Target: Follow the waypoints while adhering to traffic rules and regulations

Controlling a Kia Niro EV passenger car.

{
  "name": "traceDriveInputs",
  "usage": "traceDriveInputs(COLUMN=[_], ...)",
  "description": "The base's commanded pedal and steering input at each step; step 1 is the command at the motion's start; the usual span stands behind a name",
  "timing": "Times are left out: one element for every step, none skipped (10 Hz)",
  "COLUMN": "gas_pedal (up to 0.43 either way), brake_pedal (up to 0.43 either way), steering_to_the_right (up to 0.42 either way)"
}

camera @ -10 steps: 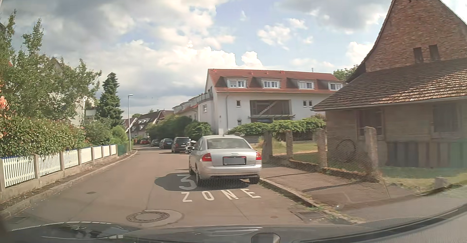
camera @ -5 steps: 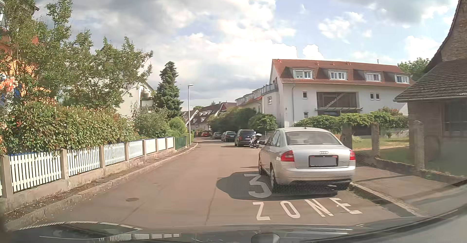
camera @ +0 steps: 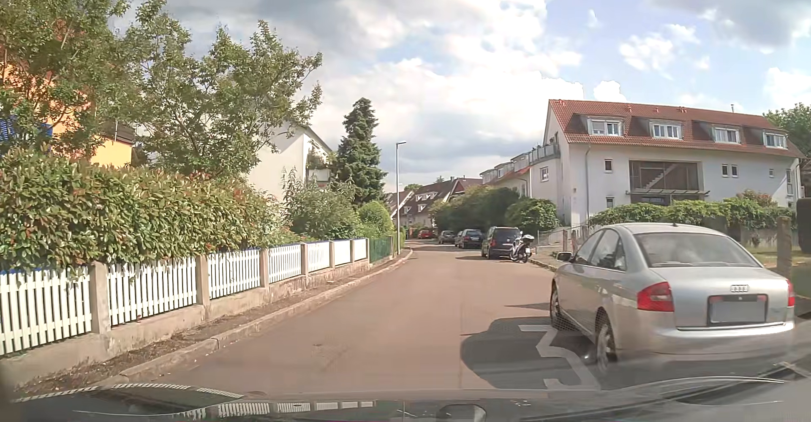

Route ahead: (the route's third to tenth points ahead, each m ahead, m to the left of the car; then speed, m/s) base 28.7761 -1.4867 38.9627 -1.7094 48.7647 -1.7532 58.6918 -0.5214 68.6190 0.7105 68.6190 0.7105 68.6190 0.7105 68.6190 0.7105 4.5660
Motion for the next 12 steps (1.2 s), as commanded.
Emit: traceDriveInputs(gas_pedal=[0.189,0.189,0.189,0.189,0.189,0.189,0.189,0.189,0.189,0.189,0.189,0.189], brake_pedal=[0.000,0.000,0.000,0.000,0.000,0.000,0.000,0.000,0.000,0.000,0.000,0.000], steering_to_the_right=[-0.107,-0.079,-0.046,-0.023,-0.003,0.016,0.035,0.045,0.054,0.059,0.067,0.074])
